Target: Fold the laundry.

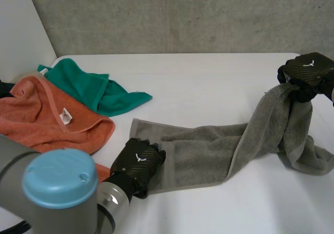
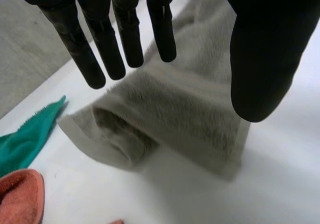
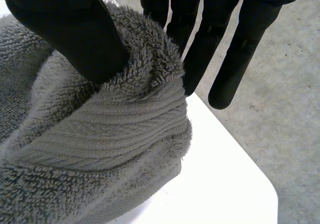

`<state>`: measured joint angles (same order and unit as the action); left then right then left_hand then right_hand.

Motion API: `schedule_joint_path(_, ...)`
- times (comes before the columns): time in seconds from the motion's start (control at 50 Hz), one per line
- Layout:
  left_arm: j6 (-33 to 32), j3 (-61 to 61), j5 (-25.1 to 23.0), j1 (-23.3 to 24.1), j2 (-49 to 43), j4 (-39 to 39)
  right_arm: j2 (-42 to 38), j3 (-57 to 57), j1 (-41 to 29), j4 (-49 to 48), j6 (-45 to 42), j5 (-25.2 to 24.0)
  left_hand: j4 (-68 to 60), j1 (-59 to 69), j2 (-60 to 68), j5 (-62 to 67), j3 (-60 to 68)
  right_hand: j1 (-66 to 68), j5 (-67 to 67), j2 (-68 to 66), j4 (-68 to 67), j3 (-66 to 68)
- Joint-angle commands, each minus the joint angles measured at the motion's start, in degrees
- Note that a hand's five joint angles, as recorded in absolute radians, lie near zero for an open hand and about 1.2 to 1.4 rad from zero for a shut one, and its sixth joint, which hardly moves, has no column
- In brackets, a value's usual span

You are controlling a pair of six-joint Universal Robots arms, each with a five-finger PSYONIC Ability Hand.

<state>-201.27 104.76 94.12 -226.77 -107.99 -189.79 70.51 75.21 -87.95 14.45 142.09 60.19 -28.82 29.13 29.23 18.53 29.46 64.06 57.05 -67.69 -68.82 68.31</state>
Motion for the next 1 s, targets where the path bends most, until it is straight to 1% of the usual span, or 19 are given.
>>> schedule_joint_path(0.02, -1.58, -2.18, 0.81, -1.39, -5.82, -3.48, 0.07, 2.05, 0.41, -0.13, -0.32, -0.33, 2.62, -2.94, -3.03, -2.33, -3.26, 15.94, 12.95, -12.31, -11.18, 11.69)
schedule_joint_path(0.14, -2.54, -5.87, -0.51, -2.62, -9.24, -6.21, 0.24, 3.54, 1.03, -0.3, -1.03, -0.6, 3.47, -3.78, -3.88, -3.18, -4.11, 15.94, 12.95, -12.31, -11.18, 11.69)
schedule_joint_path(0.38, -3.69, -12.2, -1.21, -4.29, -16.19, -2.6, 0.42, 5.13, 2.78, -1.27, -1.38, -1.74, 2.97, -3.29, -3.38, -2.68, -3.61, 15.94, 12.95, -12.31, -11.18, 11.69)
schedule_joint_path(0.44, -3.69, -13.43, -1.48, -4.82, -17.07, -2.25, 0.42, 5.48, 2.87, -1.27, -1.82, -1.74, -4.91, 4.59, 4.5, 5.2, 4.27, 15.94, 12.95, -12.31, -11.18, 11.69)
schedule_joint_path(0.5, -3.34, -13.7, -1.48, -5.17, -16.73, -2.69, 0.51, 5.74, 3.05, -1.36, -2.08, -1.65, -32.93, 32.62, 32.52, 33.22, 32.29, 15.94, 12.95, -12.31, -11.18, 11.69)
schedule_joint_path(0.52, -3.16, -13.61, -1.22, -5.43, -15.77, -3.04, 0.51, 5.83, 3.22, -1.36, -2.08, -1.74, -51.0, 50.68, 50.59, 51.29, 50.36, 15.94, 12.95, -12.31, -11.18, 11.69)
schedule_joint_path(0.56, -2.81, -13.44, -0.78, -5.43, -14.18, -3.57, 0.6, 5.74, 3.31, -1.36, -2.17, -1.65, -51.18, 50.87, 50.77, 51.47, 50.54, 15.94, 12.95, -12.31, -11.18, 11.69)
schedule_joint_path(0.64, -0.09, -12.12, 1.59, -5.35, -7.25, -3.83, 1.47, 5.04, 3.84, -0.74, -2.26, -1.48, -51.18, 50.87, 50.77, 51.47, 50.54, 15.94, 12.95, -12.31, -11.18, 11.69)
schedule_joint_path(0.66, 1.66, -11.68, 2.64, -5.26, -3.49, -3.66, 2.52, 4.6, 4.1, -0.22, -2.35, -1.3, -51.18, 50.87, 50.77, 51.47, 50.54, 15.94, 12.95, -12.31, -11.18, 11.69)
schedule_joint_path(0.7, 3.33, -11.59, 3.7, -5.43, 0.48, -3.31, 3.93, 3.81, 4.45, 0.66, -2.43, -1.21, -51.18, 50.87, 50.77, 51.47, 50.54, 15.94, 12.95, -12.31, -11.18, 11.69)
schedule_joint_path(0.72, 5.17, -11.5, 4.14, -5.61, 4.68, -2.26, 5.59, 2.59, 5.24, 2.14, -2.43, -1.21, -51.18, 50.87, 50.77, 51.47, 50.54, 15.94, 12.95, -12.31, -11.18, 11.69)
schedule_joint_path(0.76, 5.98, -11.68, 4.15, -6.13, 8.74, -0.68, 7.18, 1.18, 6.03, 3.82, -2.52, -1.3, -51.18, 50.87, 50.77, 51.47, 50.54, 15.94, 12.95, -12.31, -11.18, 11.69)
schedule_joint_path(0.78, 6.68, -12.2, 3.62, -6.92, 12.51, 2.46, 8.67, -0.22, 7.26, 6.0, -2.87, -1.56, -51.18, 50.87, 50.77, 51.47, 50.54, 15.94, 12.95, -12.31, -11.18, 11.69)
schedule_joint_path(0.82, 7.38, -13.43, 2.92, -7.8, 15.52, 5.64, 10.08, -1.81, 8.32, 8.12, -3.66, -1.74, -51.18, 50.87, 50.77, 51.47, 50.54, 15.94, 12.95, -12.31, -11.18, 11.69)
schedule_joint_path(0.84, 7.82, -14.65, 1.96, -9.03, 17.62, 9.49, 11.05, -3.12, 9.19, 10.22, -4.97, -2.17, -51.18, 50.87, 50.77, 51.47, 50.54, 15.94, 12.95, -12.31, -11.18, 11.69)
schedule_joint_path(0.9, 8.79, -17.03, 0.37, -11.4, 18.87, 15.57, 11.67, -4.19, 10.17, 13.4, -8.31, -3.32, -51.18, 50.87, 50.77, 51.47, 50.54, 15.94, 12.95, -12.31, -11.18, 11.69)
schedule_joint_path(0.92, 9.75, -18.61, -0.68, -13.06, 18.52, 19.59, 11.58, -4.28, 10.6, 15.5, -11.19, -4.1, -51.18, 50.87, 50.77, 51.47, 50.54, 15.94, 12.95, -12.31, -11.18, 11.69)
schedule_joint_path(0.98, 11.25, -20.46, -2.0, -15.97, 16.24, 24.89, 10.53, -3.84, 10.43, 17.89, -16.13, -4.64, -51.18, 50.87, 50.77, 51.47, 50.54, 15.94, 12.95, -12.31, -11.18, 11.69)
schedule_joint_path(1.0, 12.21, -21.51, -2.53, -17.63, 13.71, 27.34, 9.14, -3.23, 9.91, 19.11, -18.76, -4.9, -51.18, 50.87, 50.77, 51.47, 50.54, 15.94, 12.95, -12.31, -11.18, 11.69)
